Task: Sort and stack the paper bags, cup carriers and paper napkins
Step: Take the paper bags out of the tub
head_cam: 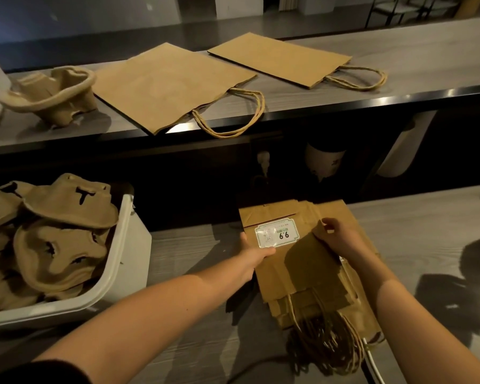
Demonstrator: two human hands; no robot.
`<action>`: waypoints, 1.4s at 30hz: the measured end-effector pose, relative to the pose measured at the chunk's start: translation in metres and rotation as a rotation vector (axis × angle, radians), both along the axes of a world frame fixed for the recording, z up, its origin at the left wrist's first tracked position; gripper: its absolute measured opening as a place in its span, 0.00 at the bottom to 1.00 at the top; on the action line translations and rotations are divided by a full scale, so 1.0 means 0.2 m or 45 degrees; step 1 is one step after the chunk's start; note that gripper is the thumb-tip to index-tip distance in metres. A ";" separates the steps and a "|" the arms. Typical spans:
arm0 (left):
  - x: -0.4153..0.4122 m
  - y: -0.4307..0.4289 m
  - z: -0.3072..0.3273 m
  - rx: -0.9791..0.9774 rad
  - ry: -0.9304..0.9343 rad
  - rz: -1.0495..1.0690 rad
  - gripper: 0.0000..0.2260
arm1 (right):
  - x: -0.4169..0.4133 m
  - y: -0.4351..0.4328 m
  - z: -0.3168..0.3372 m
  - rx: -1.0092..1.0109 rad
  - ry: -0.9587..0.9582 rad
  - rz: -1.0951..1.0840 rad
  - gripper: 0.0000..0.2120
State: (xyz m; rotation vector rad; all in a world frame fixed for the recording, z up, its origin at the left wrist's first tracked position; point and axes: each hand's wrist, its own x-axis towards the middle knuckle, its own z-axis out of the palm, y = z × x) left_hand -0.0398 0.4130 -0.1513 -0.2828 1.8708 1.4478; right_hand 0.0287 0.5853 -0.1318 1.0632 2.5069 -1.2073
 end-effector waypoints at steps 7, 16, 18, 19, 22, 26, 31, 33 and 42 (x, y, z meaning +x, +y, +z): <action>0.01 0.05 -0.01 -0.006 0.076 -0.123 0.35 | -0.06 -0.10 0.02 0.313 -0.034 0.064 0.29; -0.06 -0.12 0.04 -0.180 0.223 -0.138 0.40 | -0.07 -0.28 0.12 0.572 0.233 0.307 0.31; -0.09 -0.20 0.06 -0.194 0.255 -0.105 0.39 | -0.07 -0.34 0.14 0.614 0.289 0.392 0.29; -0.10 -0.24 0.08 -0.192 0.265 -0.095 0.38 | -0.07 -0.38 0.14 0.616 0.292 0.435 0.29; -0.09 -0.36 0.14 -0.170 0.288 -0.113 0.37 | -0.06 -0.47 0.15 0.560 0.239 0.523 0.28; -0.03 -0.51 0.28 -0.122 0.392 -0.222 0.32 | -0.05 -0.57 0.20 0.325 0.228 0.602 0.26; 0.07 -0.69 0.53 -0.101 0.537 -0.383 0.31 | -0.11 -0.78 0.34 0.284 0.441 0.512 0.23; 0.08 -0.77 0.63 -0.060 0.568 -0.334 0.32 | -0.13 -0.88 0.40 0.276 0.549 0.536 0.24; 0.10 -1.29 0.86 0.089 0.666 -0.101 0.29 | -0.18 -1.34 0.61 0.242 0.726 0.679 0.29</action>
